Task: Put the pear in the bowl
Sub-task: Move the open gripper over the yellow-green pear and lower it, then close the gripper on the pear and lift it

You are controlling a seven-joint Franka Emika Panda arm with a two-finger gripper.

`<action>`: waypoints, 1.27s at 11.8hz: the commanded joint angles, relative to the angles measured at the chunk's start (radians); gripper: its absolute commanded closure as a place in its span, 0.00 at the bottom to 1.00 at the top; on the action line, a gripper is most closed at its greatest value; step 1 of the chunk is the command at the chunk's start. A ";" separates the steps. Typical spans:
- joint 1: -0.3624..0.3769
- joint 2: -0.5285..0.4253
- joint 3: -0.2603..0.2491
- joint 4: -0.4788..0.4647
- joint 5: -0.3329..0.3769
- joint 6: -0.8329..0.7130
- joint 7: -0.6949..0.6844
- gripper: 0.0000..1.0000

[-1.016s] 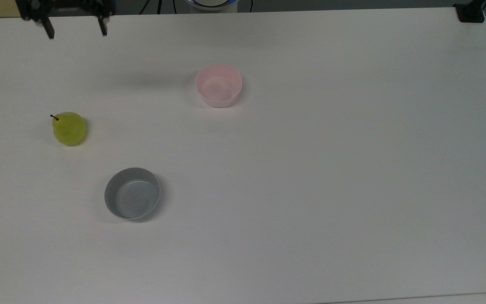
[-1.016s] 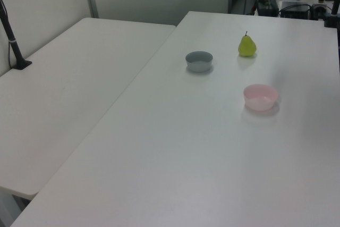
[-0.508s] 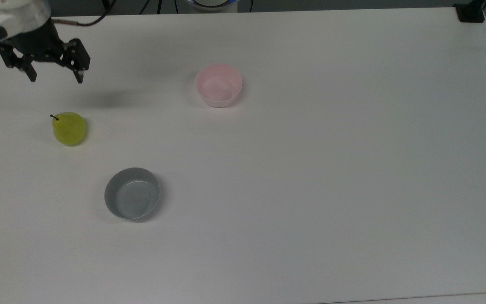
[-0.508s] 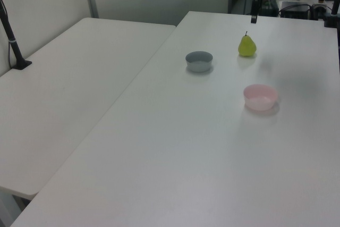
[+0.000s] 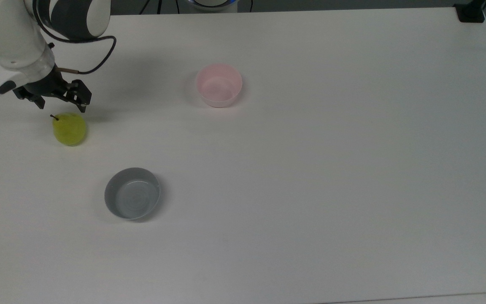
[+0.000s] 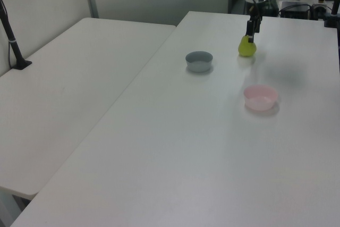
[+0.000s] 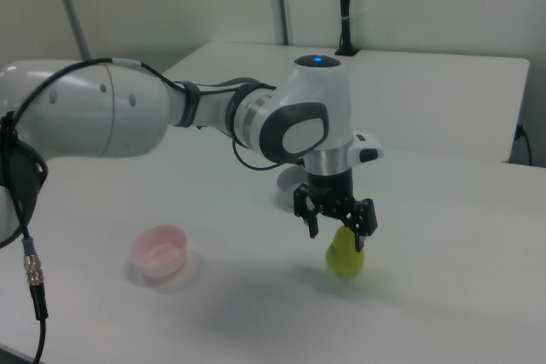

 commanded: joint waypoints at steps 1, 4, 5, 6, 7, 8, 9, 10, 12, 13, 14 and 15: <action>-0.006 0.040 0.013 0.019 0.007 0.114 0.049 0.00; -0.009 0.057 0.023 0.020 0.004 0.121 0.041 0.65; -0.009 0.057 0.023 0.019 0.004 0.119 0.038 0.87; -0.009 0.056 0.024 0.017 -0.005 0.116 0.037 0.98; -0.006 0.050 0.027 0.015 -0.007 0.112 0.035 1.00; -0.004 0.039 0.027 0.015 -0.007 0.107 0.037 1.00; -0.004 0.024 0.027 0.015 -0.007 0.080 0.037 1.00; -0.004 -0.004 0.027 0.018 -0.007 0.045 0.037 1.00; 0.008 -0.045 0.027 0.026 -0.005 -0.043 0.040 1.00; 0.014 -0.071 0.029 0.040 -0.004 -0.086 0.043 1.00; 0.031 -0.097 0.027 0.049 -0.001 -0.124 0.046 1.00; 0.042 -0.133 0.027 0.052 0.004 -0.156 0.047 1.00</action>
